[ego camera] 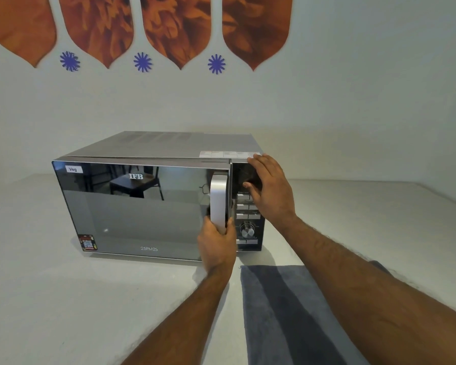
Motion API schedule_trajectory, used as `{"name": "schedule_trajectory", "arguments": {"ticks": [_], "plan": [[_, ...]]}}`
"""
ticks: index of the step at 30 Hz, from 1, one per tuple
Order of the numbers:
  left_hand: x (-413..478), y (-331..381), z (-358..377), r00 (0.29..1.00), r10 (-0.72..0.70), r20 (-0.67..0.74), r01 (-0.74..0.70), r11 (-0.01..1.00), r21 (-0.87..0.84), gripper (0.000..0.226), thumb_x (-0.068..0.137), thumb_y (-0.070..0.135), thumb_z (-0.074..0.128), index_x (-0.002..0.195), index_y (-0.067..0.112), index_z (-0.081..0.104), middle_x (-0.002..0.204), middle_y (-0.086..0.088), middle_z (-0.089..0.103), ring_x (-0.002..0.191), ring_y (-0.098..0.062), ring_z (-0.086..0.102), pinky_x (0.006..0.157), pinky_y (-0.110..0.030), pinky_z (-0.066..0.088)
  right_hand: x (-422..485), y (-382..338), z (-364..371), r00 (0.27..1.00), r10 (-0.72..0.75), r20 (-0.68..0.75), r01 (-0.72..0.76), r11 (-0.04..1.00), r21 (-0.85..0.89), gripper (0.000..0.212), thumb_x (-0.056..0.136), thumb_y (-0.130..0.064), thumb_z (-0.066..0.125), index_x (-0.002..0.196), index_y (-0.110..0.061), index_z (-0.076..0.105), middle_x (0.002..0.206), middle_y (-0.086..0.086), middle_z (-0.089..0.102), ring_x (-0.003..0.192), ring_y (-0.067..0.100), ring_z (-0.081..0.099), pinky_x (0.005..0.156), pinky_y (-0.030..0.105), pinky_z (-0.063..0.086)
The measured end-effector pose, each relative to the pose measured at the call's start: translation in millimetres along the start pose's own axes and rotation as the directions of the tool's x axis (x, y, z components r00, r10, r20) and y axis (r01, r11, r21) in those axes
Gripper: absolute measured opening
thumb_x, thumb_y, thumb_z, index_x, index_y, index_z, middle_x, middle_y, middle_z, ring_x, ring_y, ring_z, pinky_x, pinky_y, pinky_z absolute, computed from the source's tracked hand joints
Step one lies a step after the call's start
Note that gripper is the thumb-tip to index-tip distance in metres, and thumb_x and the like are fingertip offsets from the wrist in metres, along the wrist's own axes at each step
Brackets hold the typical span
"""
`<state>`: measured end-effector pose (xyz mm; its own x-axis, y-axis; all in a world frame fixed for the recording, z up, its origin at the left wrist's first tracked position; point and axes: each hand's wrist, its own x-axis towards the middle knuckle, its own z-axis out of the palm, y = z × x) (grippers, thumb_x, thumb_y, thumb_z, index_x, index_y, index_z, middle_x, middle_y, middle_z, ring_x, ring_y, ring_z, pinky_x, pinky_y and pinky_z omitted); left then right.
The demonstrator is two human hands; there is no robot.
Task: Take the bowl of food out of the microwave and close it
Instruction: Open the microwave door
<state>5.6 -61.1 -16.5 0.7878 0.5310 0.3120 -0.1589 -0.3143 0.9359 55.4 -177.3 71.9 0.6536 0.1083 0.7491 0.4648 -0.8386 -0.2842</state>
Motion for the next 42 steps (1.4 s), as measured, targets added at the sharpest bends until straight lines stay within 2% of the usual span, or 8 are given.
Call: {"name": "schedule_trajectory", "arguments": {"ticks": [6,13,16,19,23,28,35,42], "plan": [[-11,-2,-17,0.999,0.012,0.035,-0.012,1.000,-0.018,0.060,0.075,0.061,0.057,0.112,0.014,0.055,0.109,-0.009,0.069,0.093,-0.031,0.070,0.086,-0.047,0.059,0,-1,-2,1.000,0.009,0.001,-0.009,1.000,0.003,0.063,0.087,-0.026,0.071,0.143,-0.019,0.045,0.152,0.004,0.044,0.145,0.024,0.033,0.113,0.037,0.034],[-34,-15,-61,0.990,0.118,0.072,-0.113,0.991,-0.076,0.058,0.067,0.072,0.055,0.103,0.027,0.051,0.079,0.008,0.063,0.068,-0.017,0.067,0.069,-0.029,0.063,-3,-2,-3,0.999,-0.027,0.020,0.027,1.000,-0.002,0.067,0.087,-0.025,0.069,0.147,-0.020,0.039,0.156,0.003,0.038,0.149,0.022,0.023,0.113,0.040,0.035],[-49,-16,-83,0.981,0.195,0.008,-0.191,0.970,-0.147,0.046,0.072,0.073,0.057,0.104,0.043,0.043,0.081,0.020,0.060,0.074,-0.008,0.066,0.058,-0.016,0.056,-4,0,-5,0.999,-0.033,0.030,0.033,0.999,-0.001,0.067,0.089,-0.024,0.067,0.148,-0.019,0.037,0.157,0.004,0.036,0.150,0.023,0.021,0.114,0.041,0.035],[-66,-15,-107,0.975,0.209,-0.068,-0.219,0.949,-0.228,0.042,0.076,0.076,0.051,0.106,0.052,0.036,0.083,0.025,0.057,0.076,-0.015,0.063,0.058,-0.018,0.057,-4,-1,-5,0.999,-0.031,0.032,0.030,0.999,0.009,0.066,0.089,-0.025,0.066,0.148,-0.019,0.036,0.157,0.004,0.035,0.150,0.022,0.020,0.113,0.041,0.034],[-80,-16,-137,0.932,0.321,-0.168,-0.353,0.909,-0.220,0.029,0.087,0.060,0.048,0.104,0.041,0.035,0.086,0.028,0.056,0.077,-0.001,0.064,0.057,-0.008,0.048,-4,-1,-7,0.999,-0.027,0.023,0.026,0.999,0.026,0.066,0.088,-0.023,0.066,0.147,-0.018,0.037,0.156,0.006,0.037,0.150,0.023,0.020,0.114,0.045,0.036],[-91,-27,-179,0.911,0.319,-0.262,-0.374,0.906,-0.198,0.022,0.087,0.051,0.049,0.107,0.052,0.040,0.088,0.021,0.057,0.080,-0.006,0.062,0.063,-0.012,0.049,-5,-4,-7,0.999,-0.026,0.026,0.026,0.999,0.026,0.066,0.088,-0.021,0.066,0.147,-0.017,0.038,0.155,0.007,0.038,0.150,0.024,0.020,0.114,0.048,0.037],[-95,-36,-231,0.847,0.384,-0.369,-0.432,0.900,-0.055,0.024,0.091,0.039,0.047,0.110,0.025,0.045,0.098,0.020,0.051,0.089,-0.005,0.054,0.073,-0.009,0.044,-6,-5,-4,1.000,-0.017,0.019,0.017,1.000,0.022,0.066,0.087,-0.021,0.067,0.146,-0.016,0.037,0.154,0.008,0.039,0.149,0.026,0.021,0.114,0.049,0.034],[-92,-46,-283,0.771,0.371,-0.518,-0.429,0.903,0.008,0.025,0.090,0.038,0.049,0.113,0.047,0.043,0.103,0.023,0.050,0.090,-0.001,0.051,0.078,-0.012,0.042,-4,-4,-6,0.999,-0.035,0.022,0.035,0.999,0.010,0.067,0.086,-0.020,0.068,0.146,-0.014,0.038,0.153,0.011,0.041,0.148,0.028,0.023,0.113,0.047,0.032]]}}
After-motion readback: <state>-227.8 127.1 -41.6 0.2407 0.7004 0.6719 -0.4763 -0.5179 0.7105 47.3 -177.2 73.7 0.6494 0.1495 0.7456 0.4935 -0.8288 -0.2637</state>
